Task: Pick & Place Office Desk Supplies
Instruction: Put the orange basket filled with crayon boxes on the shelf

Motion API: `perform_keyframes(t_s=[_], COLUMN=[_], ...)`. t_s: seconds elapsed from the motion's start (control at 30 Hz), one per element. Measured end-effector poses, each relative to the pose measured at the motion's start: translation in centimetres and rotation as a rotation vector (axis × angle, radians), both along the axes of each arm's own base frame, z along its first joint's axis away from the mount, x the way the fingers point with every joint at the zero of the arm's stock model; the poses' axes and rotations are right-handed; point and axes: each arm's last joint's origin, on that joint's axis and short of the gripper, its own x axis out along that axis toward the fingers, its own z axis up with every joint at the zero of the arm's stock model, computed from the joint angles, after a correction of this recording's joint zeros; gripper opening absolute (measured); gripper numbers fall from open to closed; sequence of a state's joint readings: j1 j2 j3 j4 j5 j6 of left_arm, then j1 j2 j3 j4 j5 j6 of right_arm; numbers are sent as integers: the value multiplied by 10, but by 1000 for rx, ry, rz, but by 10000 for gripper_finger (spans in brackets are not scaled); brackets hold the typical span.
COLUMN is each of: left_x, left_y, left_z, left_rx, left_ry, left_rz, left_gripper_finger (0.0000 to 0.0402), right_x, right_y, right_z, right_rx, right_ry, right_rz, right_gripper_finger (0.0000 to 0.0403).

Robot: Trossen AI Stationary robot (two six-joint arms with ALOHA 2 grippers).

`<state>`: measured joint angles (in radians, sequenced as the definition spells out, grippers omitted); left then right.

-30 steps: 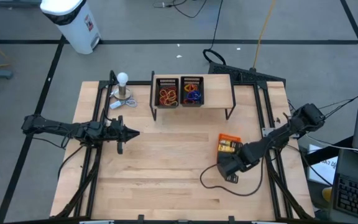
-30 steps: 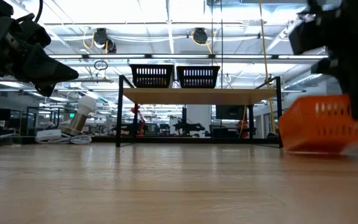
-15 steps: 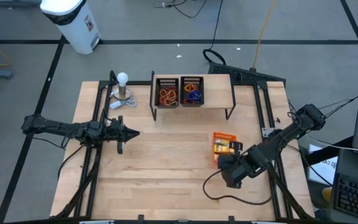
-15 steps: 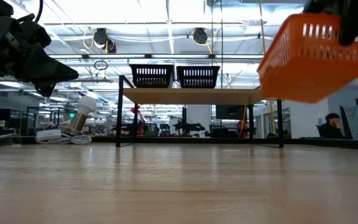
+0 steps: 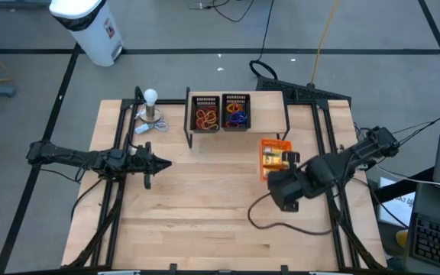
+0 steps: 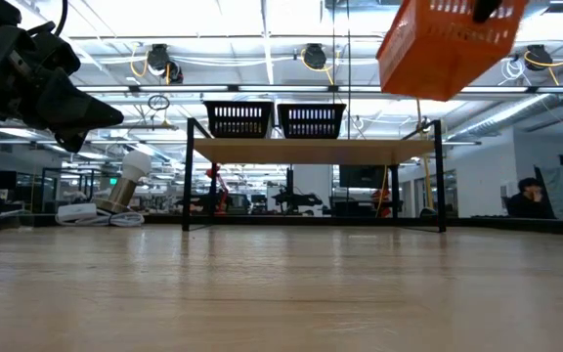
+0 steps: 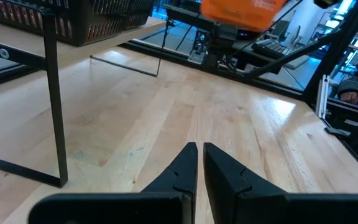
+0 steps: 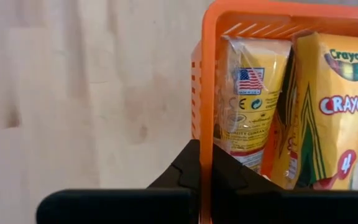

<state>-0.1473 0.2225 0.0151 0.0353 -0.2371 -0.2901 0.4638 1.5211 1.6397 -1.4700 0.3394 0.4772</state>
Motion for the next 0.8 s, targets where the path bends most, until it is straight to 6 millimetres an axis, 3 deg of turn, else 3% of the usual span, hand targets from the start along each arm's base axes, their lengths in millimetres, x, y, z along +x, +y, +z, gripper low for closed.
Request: perform_keyframes(t_s=[0.8], left_x=[0], left_y=[0], left_z=[0], left_rx=[25], left_ry=[2], left_rz=[-4], left_gripper_finger=[26], right_x=[27], right_y=[-132], right_z=[9], right_rx=[-91], right_ry=[93], right_rz=[35], right_gripper_finger=[0])
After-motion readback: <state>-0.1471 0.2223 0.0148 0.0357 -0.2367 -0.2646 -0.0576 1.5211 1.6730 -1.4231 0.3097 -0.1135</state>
